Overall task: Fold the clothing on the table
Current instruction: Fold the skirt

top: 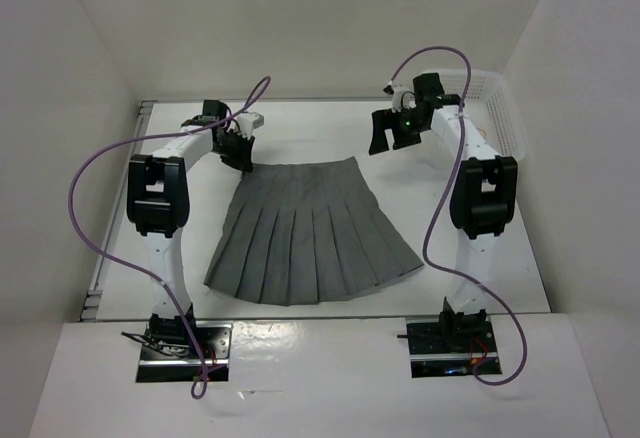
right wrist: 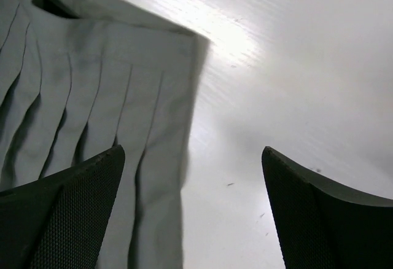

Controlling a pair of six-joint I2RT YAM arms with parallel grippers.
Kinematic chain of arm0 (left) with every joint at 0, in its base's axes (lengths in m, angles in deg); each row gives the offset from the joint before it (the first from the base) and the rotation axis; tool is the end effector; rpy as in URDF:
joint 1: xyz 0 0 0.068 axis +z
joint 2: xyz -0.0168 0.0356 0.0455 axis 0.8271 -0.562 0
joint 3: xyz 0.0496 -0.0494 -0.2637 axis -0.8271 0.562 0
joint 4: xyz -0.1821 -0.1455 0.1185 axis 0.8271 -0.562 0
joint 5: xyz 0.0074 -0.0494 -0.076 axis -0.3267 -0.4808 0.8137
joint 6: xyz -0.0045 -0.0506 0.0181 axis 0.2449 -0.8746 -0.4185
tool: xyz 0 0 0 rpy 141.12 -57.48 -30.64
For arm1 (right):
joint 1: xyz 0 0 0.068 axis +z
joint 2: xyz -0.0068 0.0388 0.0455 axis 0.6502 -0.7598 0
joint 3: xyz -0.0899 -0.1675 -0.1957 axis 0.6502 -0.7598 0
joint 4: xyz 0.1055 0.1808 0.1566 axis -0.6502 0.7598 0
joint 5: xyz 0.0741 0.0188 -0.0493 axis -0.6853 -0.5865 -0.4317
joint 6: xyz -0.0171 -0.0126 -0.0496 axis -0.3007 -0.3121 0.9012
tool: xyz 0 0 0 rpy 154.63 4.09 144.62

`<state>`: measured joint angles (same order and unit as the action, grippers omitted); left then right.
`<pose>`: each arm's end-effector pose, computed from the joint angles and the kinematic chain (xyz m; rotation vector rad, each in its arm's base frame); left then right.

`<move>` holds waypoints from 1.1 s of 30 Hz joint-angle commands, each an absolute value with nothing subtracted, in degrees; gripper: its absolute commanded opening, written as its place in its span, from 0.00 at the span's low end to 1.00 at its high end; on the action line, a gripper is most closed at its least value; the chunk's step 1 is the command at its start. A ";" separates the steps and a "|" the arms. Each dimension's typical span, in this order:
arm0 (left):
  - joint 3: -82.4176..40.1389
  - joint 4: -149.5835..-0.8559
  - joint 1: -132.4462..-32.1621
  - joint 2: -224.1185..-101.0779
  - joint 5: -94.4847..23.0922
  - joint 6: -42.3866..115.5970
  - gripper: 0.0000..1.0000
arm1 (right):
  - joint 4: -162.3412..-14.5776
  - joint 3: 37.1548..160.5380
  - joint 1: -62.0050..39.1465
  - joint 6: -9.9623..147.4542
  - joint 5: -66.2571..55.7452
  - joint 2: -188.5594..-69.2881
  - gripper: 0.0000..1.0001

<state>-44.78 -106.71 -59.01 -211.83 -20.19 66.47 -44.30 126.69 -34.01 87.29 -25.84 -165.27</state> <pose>0.4683 -0.0405 0.1745 0.6154 2.4368 -0.4296 0.4438 0.0679 0.2569 -0.5741 2.4542 0.5994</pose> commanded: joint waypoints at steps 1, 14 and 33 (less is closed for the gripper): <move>-45.74 -107.38 -59.32 -213.05 -15.49 67.96 0.12 | -42.65 134.02 -35.02 89.09 -34.00 -170.26 0.95; -44.68 -107.91 -58.79 -212.00 -15.48 67.43 0.12 | -39.40 145.73 -34.40 92.17 -39.89 -186.70 0.85; -43.63 -107.38 -57.74 -212.00 -13.28 67.96 0.12 | -40.45 145.38 -30.27 91.64 -38.13 -190.93 0.63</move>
<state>-44.45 -107.21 -58.07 -211.83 -16.08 66.32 -40.41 143.31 -31.63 91.46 -38.41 -188.98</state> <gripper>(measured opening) 0.174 0.634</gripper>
